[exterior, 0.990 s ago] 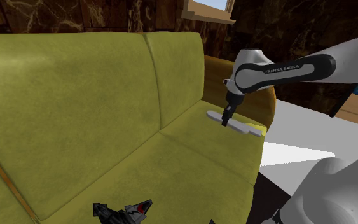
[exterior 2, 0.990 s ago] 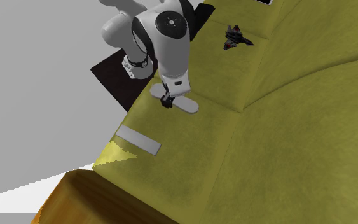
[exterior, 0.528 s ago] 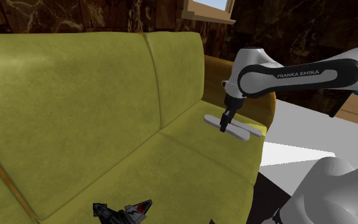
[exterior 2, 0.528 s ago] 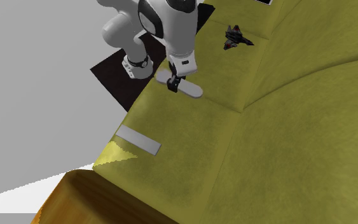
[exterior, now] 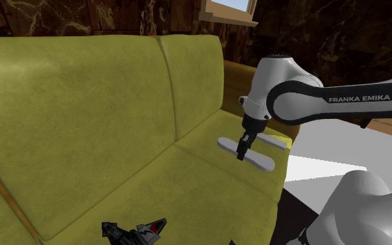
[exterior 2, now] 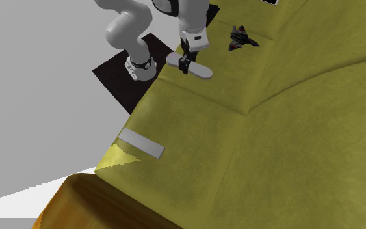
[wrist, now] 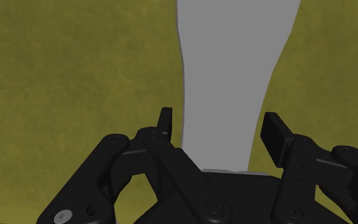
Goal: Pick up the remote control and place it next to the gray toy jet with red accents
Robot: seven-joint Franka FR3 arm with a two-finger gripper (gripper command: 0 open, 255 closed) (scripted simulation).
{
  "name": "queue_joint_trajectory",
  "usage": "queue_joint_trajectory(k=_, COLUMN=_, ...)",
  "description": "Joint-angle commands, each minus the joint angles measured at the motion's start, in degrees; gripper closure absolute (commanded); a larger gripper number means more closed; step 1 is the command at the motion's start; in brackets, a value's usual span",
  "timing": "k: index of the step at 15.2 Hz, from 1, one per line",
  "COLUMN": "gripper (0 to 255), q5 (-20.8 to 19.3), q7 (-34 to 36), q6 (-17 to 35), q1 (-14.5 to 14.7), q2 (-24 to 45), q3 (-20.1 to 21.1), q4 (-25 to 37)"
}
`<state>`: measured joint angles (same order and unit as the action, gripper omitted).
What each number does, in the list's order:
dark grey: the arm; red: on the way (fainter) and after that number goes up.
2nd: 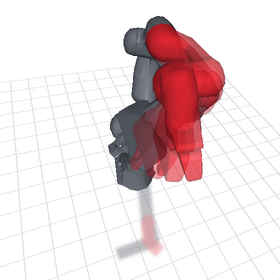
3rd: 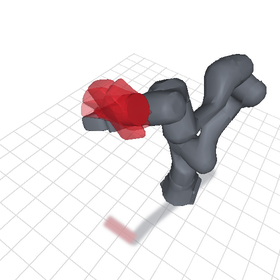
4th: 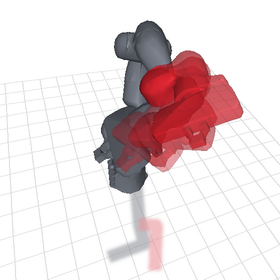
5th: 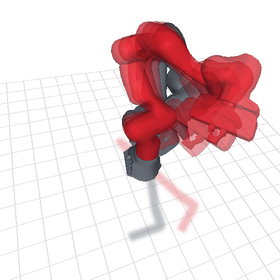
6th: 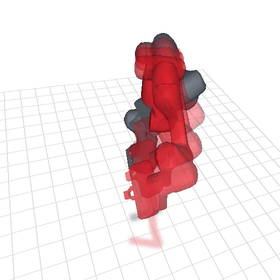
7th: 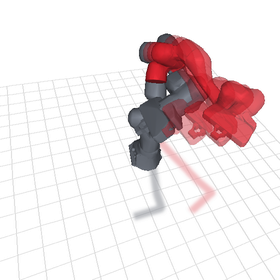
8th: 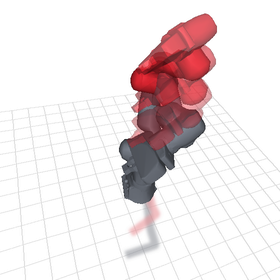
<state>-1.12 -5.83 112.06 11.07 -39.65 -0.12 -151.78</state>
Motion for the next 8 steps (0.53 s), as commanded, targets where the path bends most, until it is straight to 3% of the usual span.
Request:
queue_joint_trajectory(k=1, gripper=255, q5=1.8, q7=2.9, q6=-0.5, q1=1.6, q2=-2.3, q3=2.5, q4=-1.8)
queue_joint_trajectory(k=8, gripper=255, q5=8.6, q7=13.1, q6=-2.4, q1=7.9, q2=-5.7, q3=11.3, q4=-3.1)
